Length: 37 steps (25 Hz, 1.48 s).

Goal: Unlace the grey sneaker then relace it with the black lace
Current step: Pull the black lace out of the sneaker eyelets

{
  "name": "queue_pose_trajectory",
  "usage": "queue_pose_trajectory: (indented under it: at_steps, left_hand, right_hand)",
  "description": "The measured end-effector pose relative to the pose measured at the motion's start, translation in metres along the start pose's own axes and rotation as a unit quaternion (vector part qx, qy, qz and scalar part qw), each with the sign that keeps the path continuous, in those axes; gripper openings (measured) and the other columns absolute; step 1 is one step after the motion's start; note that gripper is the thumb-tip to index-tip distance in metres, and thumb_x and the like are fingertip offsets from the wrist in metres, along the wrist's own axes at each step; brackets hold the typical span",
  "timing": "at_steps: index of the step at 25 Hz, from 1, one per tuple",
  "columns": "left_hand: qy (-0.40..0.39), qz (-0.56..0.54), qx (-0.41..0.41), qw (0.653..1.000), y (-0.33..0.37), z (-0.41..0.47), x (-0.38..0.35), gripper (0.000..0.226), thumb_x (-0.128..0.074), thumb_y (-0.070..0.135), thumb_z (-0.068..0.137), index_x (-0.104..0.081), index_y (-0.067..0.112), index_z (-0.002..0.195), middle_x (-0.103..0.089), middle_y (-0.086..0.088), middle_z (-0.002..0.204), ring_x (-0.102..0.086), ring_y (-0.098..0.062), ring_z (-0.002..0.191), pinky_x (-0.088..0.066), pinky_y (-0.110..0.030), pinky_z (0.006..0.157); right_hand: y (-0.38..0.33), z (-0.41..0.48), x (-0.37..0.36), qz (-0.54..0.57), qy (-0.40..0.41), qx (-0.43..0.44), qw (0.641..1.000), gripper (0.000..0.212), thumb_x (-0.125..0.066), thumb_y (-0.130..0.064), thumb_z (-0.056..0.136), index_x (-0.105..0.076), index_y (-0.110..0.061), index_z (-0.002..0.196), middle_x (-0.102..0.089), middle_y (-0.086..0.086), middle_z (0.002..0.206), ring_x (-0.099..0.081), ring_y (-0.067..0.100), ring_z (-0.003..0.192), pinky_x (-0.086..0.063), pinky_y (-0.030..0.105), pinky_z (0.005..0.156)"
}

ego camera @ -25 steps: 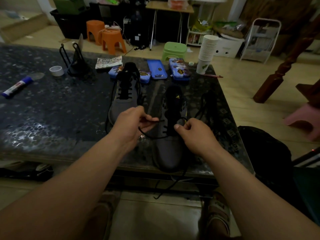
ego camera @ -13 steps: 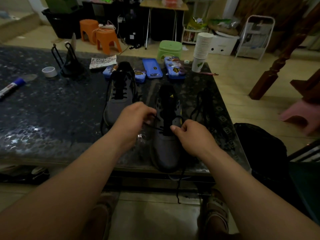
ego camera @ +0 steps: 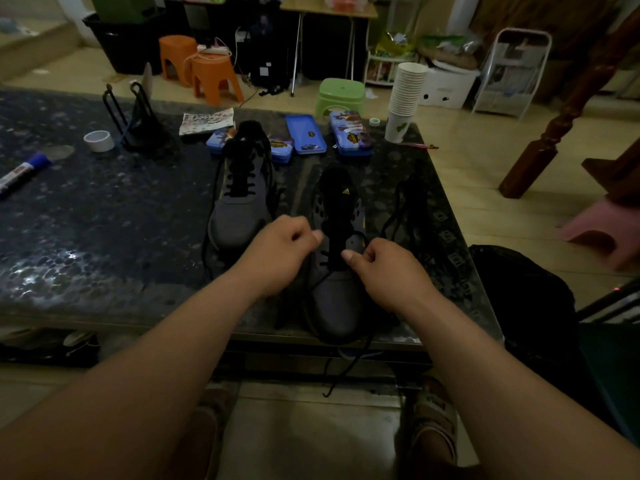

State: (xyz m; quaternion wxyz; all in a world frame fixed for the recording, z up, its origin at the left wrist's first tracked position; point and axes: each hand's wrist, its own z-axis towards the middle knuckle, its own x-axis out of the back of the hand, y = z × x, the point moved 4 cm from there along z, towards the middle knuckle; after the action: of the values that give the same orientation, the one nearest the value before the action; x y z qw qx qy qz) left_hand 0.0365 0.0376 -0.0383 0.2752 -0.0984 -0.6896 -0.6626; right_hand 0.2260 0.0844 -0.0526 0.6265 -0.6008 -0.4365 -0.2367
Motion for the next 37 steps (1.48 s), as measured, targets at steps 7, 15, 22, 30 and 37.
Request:
queue_pose_trajectory:
  at_steps: [7,15,22,30,37]
  left_hand:
    - [0.14,-0.205,0.103,0.963,-0.012,0.003,0.02,0.019,-0.065,0.022,0.097,-0.049,0.015,0.088,-0.055,-0.004,0.072,-0.055,-0.021,0.063,-0.056,-0.037,0.064]
    - [0.015,-0.116,0.036,0.992,0.0,0.005,0.002,0.027,-0.064,0.018,0.098,-0.058,0.012,0.072,-0.055,-0.004,0.066,-0.049,-0.009,0.057,-0.038,-0.025,0.054]
    - [0.059,0.009,0.061,0.996,-0.01,-0.001,0.002,0.025,-0.068,0.03,0.096,-0.051,0.012,0.092,-0.059,-0.005,0.074,-0.057,-0.018,0.061,-0.045,-0.032,0.06]
    - [0.024,-0.233,0.12,0.965,-0.003,0.002,0.006,0.02,-0.052,0.016,0.099,-0.063,0.011,0.084,-0.064,-0.007,0.084,-0.065,-0.02,0.078,-0.056,-0.039,0.082]
    - [0.138,-0.026,0.104,0.985,-0.017,0.004,0.035,0.043,-0.068,0.045,0.09,-0.056,0.012,0.113,-0.054,-0.005,0.116,-0.062,-0.028,0.109,-0.053,-0.043,0.097]
  right_hand:
    - [0.0,0.0,-0.001,-0.006,-0.008,-0.005,1.0,0.043,-0.054,-0.062,0.098,-0.051,-0.022,0.083,-0.059,-0.001,0.08,-0.059,0.023,0.079,-0.041,0.036,0.063]
    - [-0.001,0.002,0.001,-0.004,-0.013,0.001,1.0,0.043,-0.055,-0.061,0.098,-0.051,-0.021,0.081,-0.059,-0.001,0.077,-0.059,0.022,0.074,-0.042,0.036,0.061]
    - [-0.003,0.0,0.003,-0.001,-0.028,0.005,1.0,0.045,-0.052,-0.062,0.099,-0.052,-0.021,0.081,-0.058,-0.001,0.076,-0.058,0.022,0.073,-0.04,0.035,0.06]
    - [-0.002,0.003,0.001,-0.004,-0.081,0.004,0.997,0.035,-0.044,-0.04,0.108,-0.052,-0.016,0.084,-0.055,0.003,0.08,-0.057,0.027,0.081,-0.035,0.035,0.063]
    - [-0.008,0.0,0.005,0.006,-0.08,0.011,0.997,0.036,-0.046,-0.047,0.106,-0.053,-0.018,0.085,-0.057,0.002,0.081,-0.056,0.024,0.078,-0.04,0.036,0.064]
